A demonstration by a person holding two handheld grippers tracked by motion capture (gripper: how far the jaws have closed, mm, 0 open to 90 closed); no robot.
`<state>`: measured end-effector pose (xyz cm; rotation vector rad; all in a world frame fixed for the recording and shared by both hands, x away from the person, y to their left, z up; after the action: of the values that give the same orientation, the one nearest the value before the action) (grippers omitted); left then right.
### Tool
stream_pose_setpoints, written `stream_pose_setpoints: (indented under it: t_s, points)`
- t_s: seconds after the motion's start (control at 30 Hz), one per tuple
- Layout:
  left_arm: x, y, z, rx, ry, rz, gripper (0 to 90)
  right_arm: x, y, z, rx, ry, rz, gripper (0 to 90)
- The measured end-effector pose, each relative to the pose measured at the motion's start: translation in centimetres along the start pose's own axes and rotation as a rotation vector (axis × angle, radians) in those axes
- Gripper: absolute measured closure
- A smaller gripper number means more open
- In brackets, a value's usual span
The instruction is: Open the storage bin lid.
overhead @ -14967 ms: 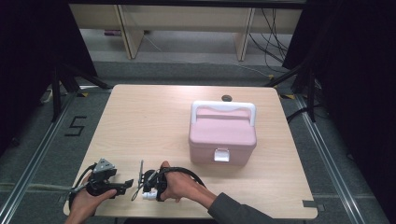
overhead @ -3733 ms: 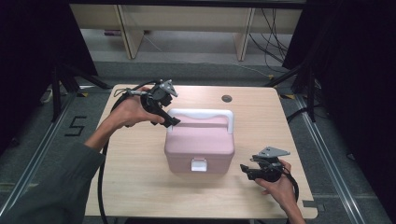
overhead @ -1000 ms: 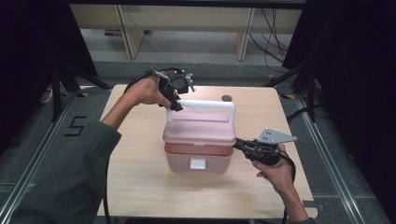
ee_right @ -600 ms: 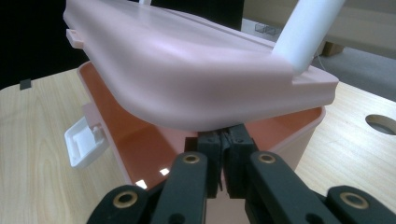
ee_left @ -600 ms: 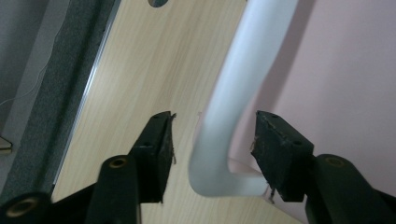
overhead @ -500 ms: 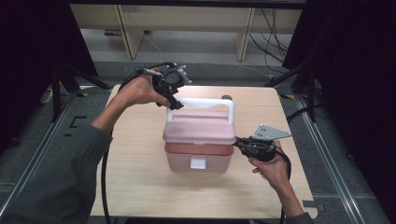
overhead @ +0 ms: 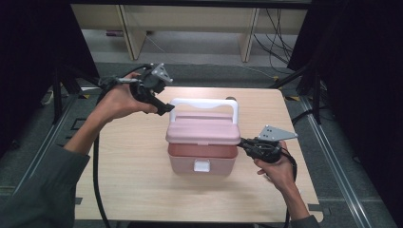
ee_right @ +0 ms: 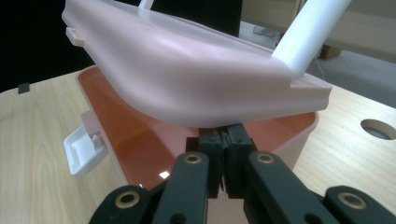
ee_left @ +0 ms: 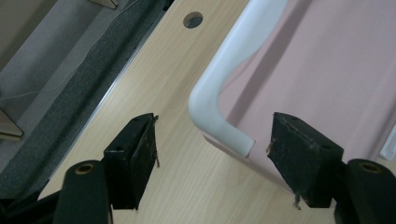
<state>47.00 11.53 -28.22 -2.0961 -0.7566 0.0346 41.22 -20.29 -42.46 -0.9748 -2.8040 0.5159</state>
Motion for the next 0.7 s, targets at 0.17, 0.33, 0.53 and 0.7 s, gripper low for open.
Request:
stream_pose_setpoints:
  t_s: [0.17, 0.33, 0.53, 0.7]
  points:
    - [-0.1, -0.5, 2.4, -0.058, -0.076, 0.007, 29.7, -0.1, 0.1, -0.4, -0.014, 0.008, 0.002, 89.7]
    - [-0.2, -0.4, 4.7, -0.087, -0.123, -0.005, 28.7, -0.3, 0.1, -0.8, -0.021, -0.001, 0.007, 90.0]
    - [-1.2, 0.4, 7.4, -0.110, -0.156, 0.022, 27.8, -0.4, 0.1, -1.2, -0.018, 0.016, 0.005, 90.0]
    - [-2.3, 1.1, 9.4, -0.179, -0.206, 0.020, 27.0, -0.6, 0.0, -1.7, -0.032, 0.012, 0.007, 90.0]
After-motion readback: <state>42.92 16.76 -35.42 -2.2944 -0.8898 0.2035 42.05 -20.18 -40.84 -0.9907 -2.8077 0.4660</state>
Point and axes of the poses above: each handheld gripper's, and its own axes: y roughly forward along the jaws, z roughly out of its underside, x roughly to its left, the point moved 4 cm from there along y, roughly forward along the jaws, and after that the axes turned 1 degree about z, right-handed, at the moved point
